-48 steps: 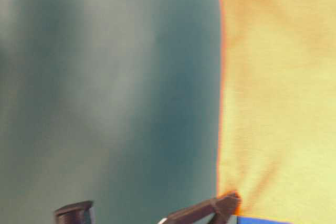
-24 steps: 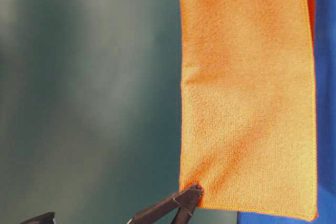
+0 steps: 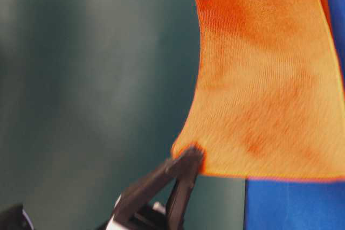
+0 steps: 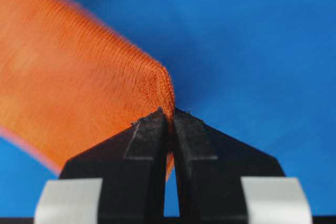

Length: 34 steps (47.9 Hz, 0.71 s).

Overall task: Fold the orange towel.
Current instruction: 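Lift the towel and swing the left gripper's end over toward the right gripper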

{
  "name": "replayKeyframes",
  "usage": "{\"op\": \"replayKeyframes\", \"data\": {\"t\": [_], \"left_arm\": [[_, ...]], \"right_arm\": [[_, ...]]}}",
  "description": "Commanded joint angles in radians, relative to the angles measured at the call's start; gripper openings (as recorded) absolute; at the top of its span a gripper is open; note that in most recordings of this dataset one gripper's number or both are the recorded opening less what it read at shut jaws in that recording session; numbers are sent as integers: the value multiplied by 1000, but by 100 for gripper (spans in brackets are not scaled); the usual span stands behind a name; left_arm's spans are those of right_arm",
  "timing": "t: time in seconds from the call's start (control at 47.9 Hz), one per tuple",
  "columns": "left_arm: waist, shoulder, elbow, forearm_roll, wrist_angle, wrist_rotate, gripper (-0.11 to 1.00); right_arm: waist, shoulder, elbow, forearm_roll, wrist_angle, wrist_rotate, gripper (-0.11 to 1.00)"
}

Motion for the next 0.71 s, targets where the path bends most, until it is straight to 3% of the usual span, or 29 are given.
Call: {"op": "replayKeyframes", "data": {"t": [0.0,0.188,0.355,0.689], "left_arm": [[-26,31,-69,2,-14,2,2],[-54,137,-176,0,-18,14,2],[-66,215,-256,2,-17,14,2],[-72,238,-290,0,-31,17,2]], "right_arm": [[-34,38,-61,-31,-21,-2,2],[-84,126,-149,-77,-74,-3,2],[-109,184,-213,-89,-97,-3,2],[-112,204,-236,-91,-94,-5,2]]}}
